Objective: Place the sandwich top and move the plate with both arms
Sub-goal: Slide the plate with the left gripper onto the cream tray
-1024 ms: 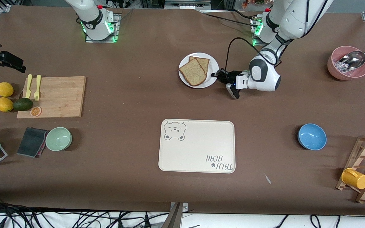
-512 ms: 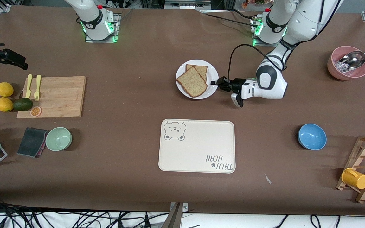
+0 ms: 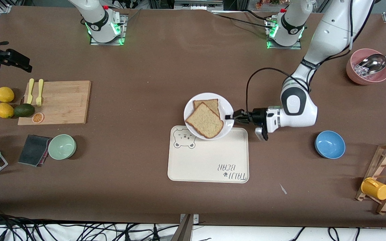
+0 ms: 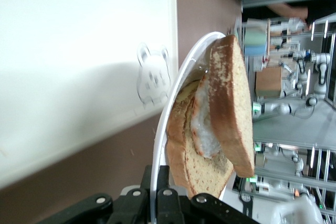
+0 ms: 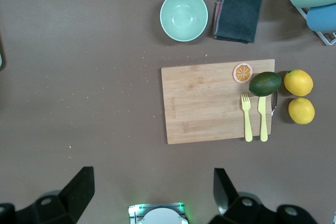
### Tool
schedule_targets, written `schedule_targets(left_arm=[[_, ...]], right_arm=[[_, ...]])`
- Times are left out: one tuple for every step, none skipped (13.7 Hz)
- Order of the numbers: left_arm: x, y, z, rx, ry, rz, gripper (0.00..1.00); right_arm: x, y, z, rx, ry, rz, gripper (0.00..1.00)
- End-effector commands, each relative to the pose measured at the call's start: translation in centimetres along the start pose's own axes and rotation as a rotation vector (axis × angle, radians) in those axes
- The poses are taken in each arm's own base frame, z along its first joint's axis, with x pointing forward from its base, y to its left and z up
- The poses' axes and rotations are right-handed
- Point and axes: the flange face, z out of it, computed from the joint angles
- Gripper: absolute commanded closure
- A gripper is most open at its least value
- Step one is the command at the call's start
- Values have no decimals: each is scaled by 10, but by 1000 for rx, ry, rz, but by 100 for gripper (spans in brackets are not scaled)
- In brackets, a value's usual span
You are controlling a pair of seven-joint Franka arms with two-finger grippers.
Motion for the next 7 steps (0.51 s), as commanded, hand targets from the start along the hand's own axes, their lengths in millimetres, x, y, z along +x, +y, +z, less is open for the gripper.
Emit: schedule_targets(left_arm=[[46, 0, -6, -9, 33, -9, 100], [59, -1, -10, -5, 48, -29, 100], [71, -6, -11, -2, 54, -35, 100], [79, -12, -9, -3, 60, -34, 100], [84, -24, -5, -6, 63, -41, 100], [89, -32, 1, -3, 70, -41, 100], [90, -34, 11, 8, 68, -37, 100]], right_arm=[[-10, 3, -11, -8, 7, 9, 0], [-9, 2, -12, -8, 11, 6, 0], [-9, 1, -13, -8, 15, 6, 0], [-9, 0, -13, -8, 18, 3, 0], [-8, -1, -13, -8, 23, 2, 0], [-6, -2, -12, -6, 26, 1, 0], [-4, -2, -11, -6, 32, 1, 0]])
